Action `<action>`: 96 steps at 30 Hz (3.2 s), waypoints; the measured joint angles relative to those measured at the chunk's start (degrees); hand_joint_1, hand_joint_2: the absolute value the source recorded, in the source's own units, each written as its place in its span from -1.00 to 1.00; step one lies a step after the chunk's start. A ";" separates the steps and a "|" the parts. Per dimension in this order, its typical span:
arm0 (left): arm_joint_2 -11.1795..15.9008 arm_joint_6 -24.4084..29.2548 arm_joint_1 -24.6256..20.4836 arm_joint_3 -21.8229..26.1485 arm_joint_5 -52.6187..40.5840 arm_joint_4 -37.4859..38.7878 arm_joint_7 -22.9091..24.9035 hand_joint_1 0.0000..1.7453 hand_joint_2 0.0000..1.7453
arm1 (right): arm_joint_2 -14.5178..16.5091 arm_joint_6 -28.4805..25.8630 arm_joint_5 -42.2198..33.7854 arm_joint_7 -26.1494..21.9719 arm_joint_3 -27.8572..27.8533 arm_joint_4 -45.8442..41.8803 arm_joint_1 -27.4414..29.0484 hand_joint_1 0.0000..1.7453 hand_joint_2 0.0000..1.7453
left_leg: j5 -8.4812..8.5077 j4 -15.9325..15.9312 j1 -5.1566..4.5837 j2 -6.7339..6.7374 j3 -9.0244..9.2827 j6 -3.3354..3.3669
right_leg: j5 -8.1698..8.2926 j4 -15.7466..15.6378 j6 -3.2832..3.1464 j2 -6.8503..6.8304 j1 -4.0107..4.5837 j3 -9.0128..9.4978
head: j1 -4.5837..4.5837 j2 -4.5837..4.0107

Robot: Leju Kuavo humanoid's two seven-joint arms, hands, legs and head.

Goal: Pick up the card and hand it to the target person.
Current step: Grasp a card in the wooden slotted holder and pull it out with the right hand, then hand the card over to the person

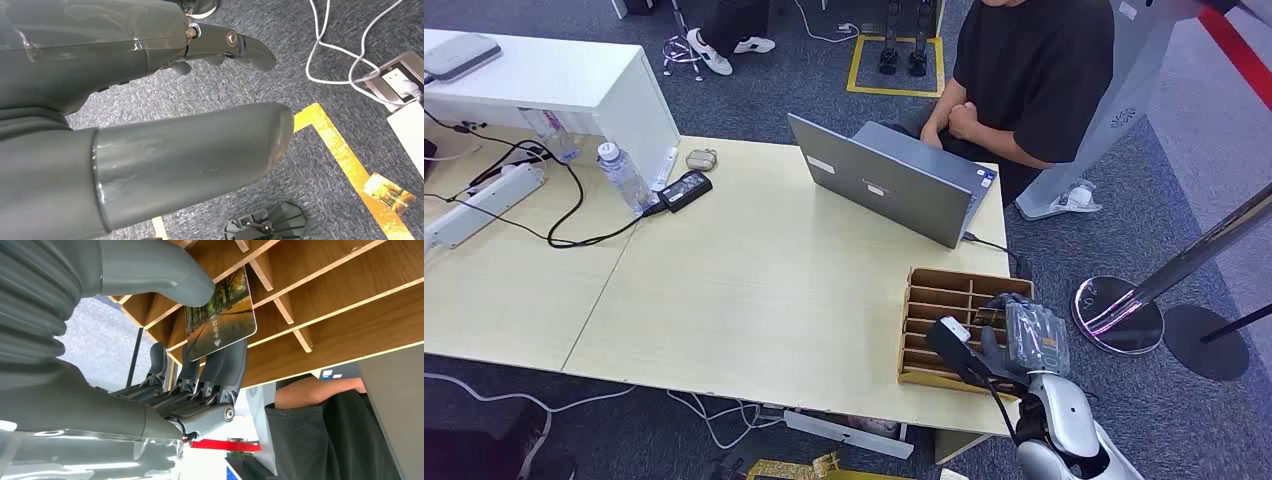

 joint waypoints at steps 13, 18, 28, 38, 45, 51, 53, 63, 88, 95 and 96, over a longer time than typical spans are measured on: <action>-0.09 0.00 0.00 0.00 -0.07 0.00 0.14 -1.00 -1.00 | 0.01 -0.15 -0.17 0.01 0.16 0.37 0.01 0.40 1.00 | 0.00 0.00 0.00 0.00 0.00 0.00 | 0.00 0.00 0.00 0.00 0.00 0.00 | 0.00 0.00; -0.09 0.00 0.00 0.00 -0.07 0.00 0.14 -1.00 -1.00 | 0.03 -0.32 -0.16 -0.05 0.28 0.65 0.00 0.68 1.00 | 0.00 0.00 0.00 0.00 0.00 0.00 | 0.00 0.00 0.00 0.00 0.00 0.00 | 0.00 0.00; -0.09 0.00 0.00 0.00 -0.07 0.00 0.15 -1.00 -1.00 | 0.09 -0.46 -0.13 -0.17 0.28 0.66 -0.05 0.69 1.00 | 0.00 0.00 0.00 0.00 0.00 0.00 | 0.00 0.00 0.00 0.00 0.00 0.00 | 0.00 0.00; -0.09 0.00 0.00 0.00 -0.06 0.00 -0.05 -1.00 -1.00 | 0.07 -0.47 0.54 -0.14 0.26 -0.74 -0.42 0.68 1.00 | 0.00 0.01 0.00 0.00 0.00 0.00 | 0.00 0.00 0.00 0.00 0.00 0.00 | 0.00 0.00; -0.09 0.00 0.01 0.00 -0.02 0.00 -0.30 -1.00 -1.00 | -0.09 0.70 1.45 0.77 0.16 -5.39 -1.15 0.67 1.00 | 0.01 0.01 0.00 0.01 0.01 0.00 | 0.00 0.00 0.00 0.01 0.00 0.00 | 0.01 0.00; -0.08 0.04 0.07 0.00 0.54 0.00 -0.66 -1.00 -1.00 | -0.43 1.05 2.10 0.78 -0.06 -9.05 -1.83 0.65 1.00 | 0.01 0.01 0.00 0.01 0.01 0.00 | 0.01 0.00 0.00 0.01 0.00 0.00 | 0.00 0.00; -0.07 0.10 0.11 0.01 0.74 0.00 -0.80 -1.00 -1.00 | -0.69 1.63 2.31 1.02 -0.13 -11.24 -2.30 0.65 1.00 | 0.01 0.02 0.00 0.01 0.01 0.00 | 0.01 0.00 0.00 0.01 0.00 0.00 | 0.00 0.00; -0.07 0.10 0.15 0.02 0.67 0.00 -0.81 -1.00 -1.00 | -2.23 4.26 4.31 2.19 -0.73 -18.54 -3.85 0.68 1.00 | 0.01 0.02 -0.01 0.00 0.01 0.00 | 0.01 0.00 0.00 0.00 -0.01 0.00 | 0.00 0.00; -1.08 -0.94 -0.80 -0.07 -1.43 0.00 0.64 -1.00 -1.00 | -6.13 4.05 -2.90 1.86 -3.15 -4.00 -10.60 0.72 1.00 | 0.01 0.03 -0.01 -0.01 0.00 0.00 | 0.02 0.00 0.01 0.00 -0.02 0.00 | 0.01 0.00; -1.09 -1.05 -0.92 -0.07 -1.52 0.00 0.98 -1.00 -1.00 | -6.23 1.62 -2.61 1.81 -3.11 -2.33 -11.70 0.67 1.00 | 0.01 0.03 -0.01 -0.01 0.00 0.00 | 0.02 0.00 0.01 0.00 -0.02 0.00 | 0.00 0.00; -1.09 -1.07 -0.92 -0.07 -1.52 0.00 1.01 -1.00 -1.00 | -6.23 1.51 -2.50 1.79 -3.09 -2.20 -11.81 0.67 1.00 | 0.01 0.03 -0.01 -0.01 0.00 0.00 | 0.02 0.00 0.01 0.00 -0.02 0.00 | 0.00 0.00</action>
